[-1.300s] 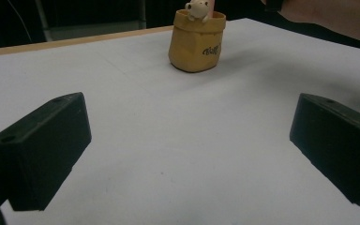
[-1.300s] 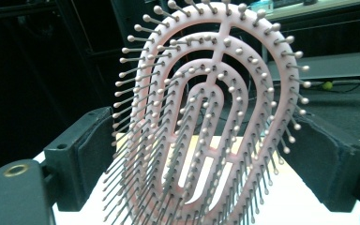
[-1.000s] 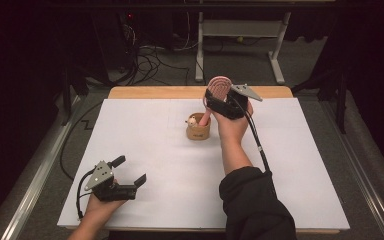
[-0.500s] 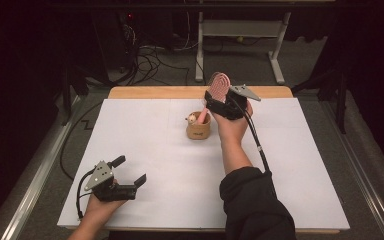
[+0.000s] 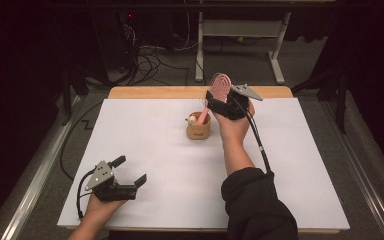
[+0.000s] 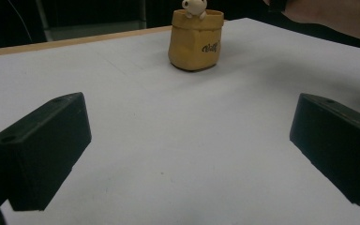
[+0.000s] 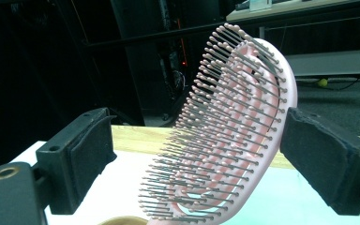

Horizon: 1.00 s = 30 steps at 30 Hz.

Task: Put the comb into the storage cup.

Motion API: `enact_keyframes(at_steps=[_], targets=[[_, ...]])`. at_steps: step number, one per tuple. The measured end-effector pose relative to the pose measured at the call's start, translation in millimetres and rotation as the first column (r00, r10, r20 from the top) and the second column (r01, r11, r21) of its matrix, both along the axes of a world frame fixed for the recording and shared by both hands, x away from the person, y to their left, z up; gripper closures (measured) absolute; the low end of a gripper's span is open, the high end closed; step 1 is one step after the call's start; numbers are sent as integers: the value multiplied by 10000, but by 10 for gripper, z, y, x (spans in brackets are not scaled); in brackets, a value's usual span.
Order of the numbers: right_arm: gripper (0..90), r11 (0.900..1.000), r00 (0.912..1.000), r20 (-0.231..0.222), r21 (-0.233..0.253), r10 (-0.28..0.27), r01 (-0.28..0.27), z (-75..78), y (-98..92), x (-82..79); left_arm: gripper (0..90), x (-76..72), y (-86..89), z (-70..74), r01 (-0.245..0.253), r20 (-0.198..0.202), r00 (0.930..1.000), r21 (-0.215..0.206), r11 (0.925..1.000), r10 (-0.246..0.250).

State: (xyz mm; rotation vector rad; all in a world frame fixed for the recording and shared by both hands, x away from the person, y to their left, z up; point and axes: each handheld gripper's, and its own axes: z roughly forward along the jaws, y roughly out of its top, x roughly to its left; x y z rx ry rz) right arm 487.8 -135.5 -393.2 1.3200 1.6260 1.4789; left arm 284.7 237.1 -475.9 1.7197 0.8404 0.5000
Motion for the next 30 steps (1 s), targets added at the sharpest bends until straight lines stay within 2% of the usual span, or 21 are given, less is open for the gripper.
enact_keyframes(at_steps=[11, 21, 30], targets=[[69, 9999, 10000, -77, -143, 62, -63, 56, -66, -64, 0, 5, -5, -5, -5, -99, 10000, -8, 10000, 5], [11, 9979, 9995, -107, -573, 290, -295, 107, -143, -203, 0, 15, -22, -8, -64, -168, 9998, -17, 10000, 64], [3, 9968, 9988, -187, -663, 445, -457, 48, -197, -289, 0, 17, -21, 0, -94, -150, 9998, -16, 10000, 94]])
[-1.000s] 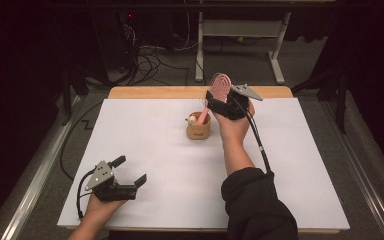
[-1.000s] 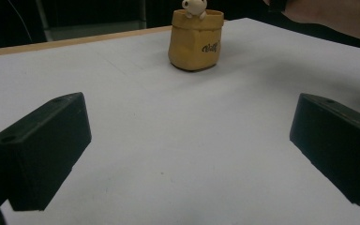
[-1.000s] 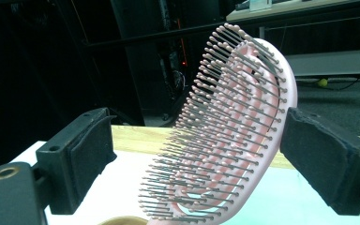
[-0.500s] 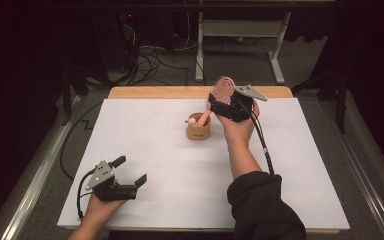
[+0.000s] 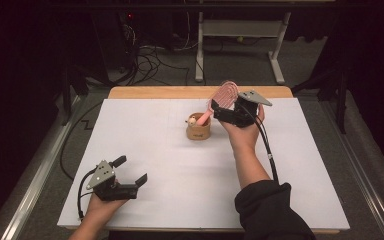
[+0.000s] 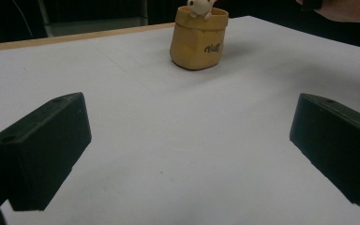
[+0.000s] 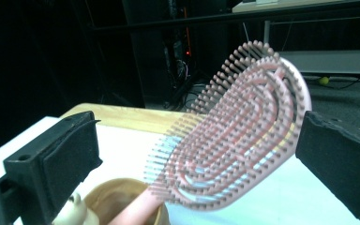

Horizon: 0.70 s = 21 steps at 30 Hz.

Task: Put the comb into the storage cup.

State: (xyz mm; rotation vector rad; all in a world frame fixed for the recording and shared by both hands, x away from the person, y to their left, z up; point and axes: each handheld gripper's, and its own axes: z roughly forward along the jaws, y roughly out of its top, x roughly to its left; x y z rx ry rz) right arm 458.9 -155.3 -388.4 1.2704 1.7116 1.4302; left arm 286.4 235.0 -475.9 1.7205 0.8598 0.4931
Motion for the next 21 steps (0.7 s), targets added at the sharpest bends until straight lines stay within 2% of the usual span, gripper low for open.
enact_keyframes(at_steps=[10, 21], targets=[[2, 9981, 9992, -14, -464, 409, -410, -76, -50, -165, 0, 5, 0, 12, 9, 15, 10000, 63, 10000, -9], [2, 9930, 9970, -389, -941, 676, -710, -394, -162, -367, 0, 13, -3, 11, -36, -79, 10000, 91, 10000, 37]])
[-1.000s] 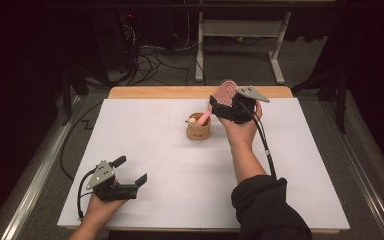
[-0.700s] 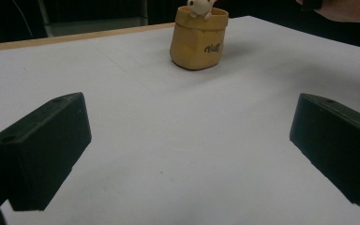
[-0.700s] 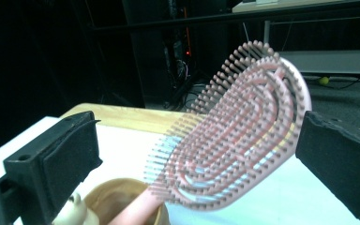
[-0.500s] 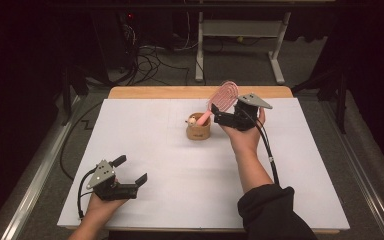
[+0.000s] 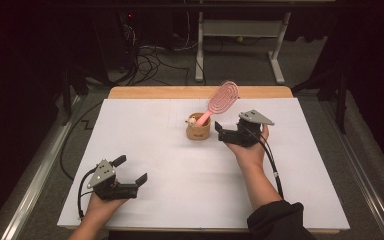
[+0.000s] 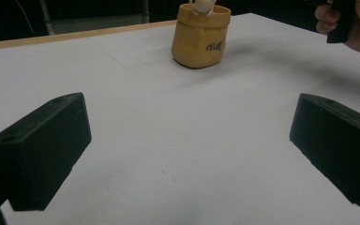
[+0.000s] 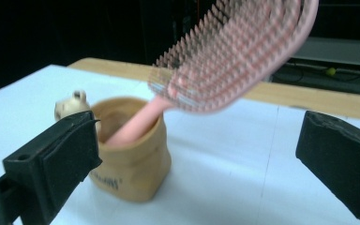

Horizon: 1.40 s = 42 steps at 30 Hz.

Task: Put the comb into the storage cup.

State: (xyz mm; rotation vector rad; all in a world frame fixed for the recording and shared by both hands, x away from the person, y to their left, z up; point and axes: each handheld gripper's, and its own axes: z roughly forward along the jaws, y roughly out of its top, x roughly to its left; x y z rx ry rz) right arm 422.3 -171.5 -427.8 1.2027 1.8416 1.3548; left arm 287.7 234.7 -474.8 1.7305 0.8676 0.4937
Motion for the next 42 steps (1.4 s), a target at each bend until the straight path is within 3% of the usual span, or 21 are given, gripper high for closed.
enact_keyframes(at_steps=[8, 21, 36, 42], targets=[[2, 9992, 9997, -88, -305, 248, -251, -150, -60, -181, 0, 3, 15, 6, -93, -40, 9999, -2, 10000, 93], [2, 9971, 9978, 69, -387, 652, -649, -224, -249, -575, 0, 11, 42, 11, -226, -74, 9997, 52, 9997, 226], [2, 9984, 9984, 279, -283, 502, -494, -284, -745, -1070, 0, 21, 51, 4, -240, -110, 9996, 41, 9997, 241], [2, 9998, 9994, 320, -153, 107, -102, -324, -1008, -1278, 0, 15, 64, 10, -223, -101, 9997, -14, 9997, 223]])
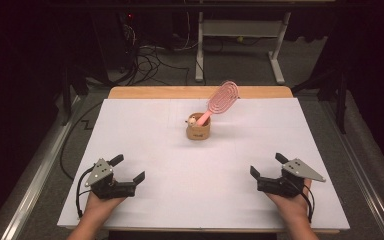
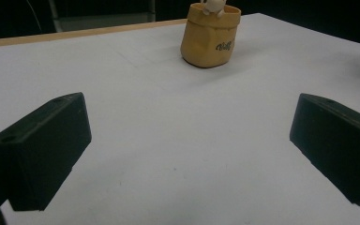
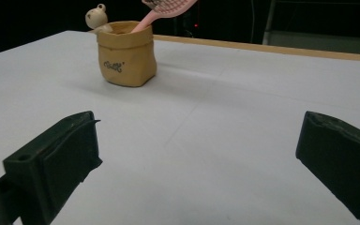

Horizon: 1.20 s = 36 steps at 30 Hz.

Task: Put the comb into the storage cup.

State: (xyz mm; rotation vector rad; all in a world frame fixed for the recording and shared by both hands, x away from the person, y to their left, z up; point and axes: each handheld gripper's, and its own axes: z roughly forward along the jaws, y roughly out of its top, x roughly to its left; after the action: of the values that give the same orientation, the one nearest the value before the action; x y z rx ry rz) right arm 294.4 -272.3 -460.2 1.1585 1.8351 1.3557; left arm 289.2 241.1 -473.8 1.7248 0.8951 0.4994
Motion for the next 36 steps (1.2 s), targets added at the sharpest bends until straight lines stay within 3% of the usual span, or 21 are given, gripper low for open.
enact_keyframes(at_steps=[8, 13, 19, 28, 36], targets=[[2, 9988, 9982, 422, 253, -426, 415, 14, -283, -325, 0, -10, 36, 2, -79, -111, 9999, -196, 9998, 77], [2, 9994, 9978, 595, 202, -301, 289, 26, -226, -288, 0, -13, 32, -3, -12, -146, 9999, -231, 9997, 9], [2, 9996, 9990, 396, 162, -220, 214, -9, -169, -246, 0, -17, 27, -7, -11, -89, 10000, -176, 9998, 9], [2, 9993, 9986, 437, 229, -303, 293, -12, -225, -238, 0, -15, 12, -11, -64, -67, 10000, -191, 9998, 63], [1, 9997, 9987, 441, 5, -244, 244, -12, -185, -243, 0, -32, 36, -1, -122, -57, 9999, -219, 9997, 121]])
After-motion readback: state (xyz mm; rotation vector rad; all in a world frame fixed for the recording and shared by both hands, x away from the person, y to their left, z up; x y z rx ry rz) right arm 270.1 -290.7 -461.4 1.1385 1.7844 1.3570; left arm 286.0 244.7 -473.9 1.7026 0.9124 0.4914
